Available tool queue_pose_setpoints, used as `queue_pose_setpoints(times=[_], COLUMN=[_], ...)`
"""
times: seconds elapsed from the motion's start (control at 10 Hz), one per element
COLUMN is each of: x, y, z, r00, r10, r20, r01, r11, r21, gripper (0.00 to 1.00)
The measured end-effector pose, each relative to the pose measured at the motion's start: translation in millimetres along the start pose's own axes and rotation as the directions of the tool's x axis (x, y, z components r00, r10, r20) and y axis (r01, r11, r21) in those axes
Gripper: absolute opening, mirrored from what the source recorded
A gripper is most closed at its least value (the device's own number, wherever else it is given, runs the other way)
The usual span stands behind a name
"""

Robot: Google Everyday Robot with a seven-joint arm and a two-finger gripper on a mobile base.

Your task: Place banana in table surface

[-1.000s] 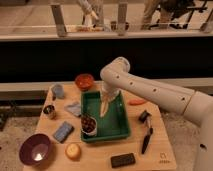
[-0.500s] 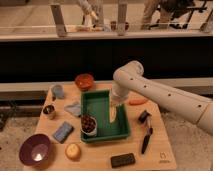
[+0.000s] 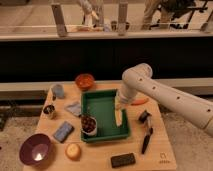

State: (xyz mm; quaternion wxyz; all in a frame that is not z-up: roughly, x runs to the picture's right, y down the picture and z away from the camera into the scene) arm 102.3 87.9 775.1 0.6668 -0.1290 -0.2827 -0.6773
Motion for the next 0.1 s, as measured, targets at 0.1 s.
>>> queue_pose_setpoints(times=[0.1], x=[-1.2], y=[11.1], z=[-0.8], r00=[1.0], r10=[0.006], r20=[-0.003], r01=[-0.006], r11=[1.0], r21=[-0.014], gripper=[0.02])
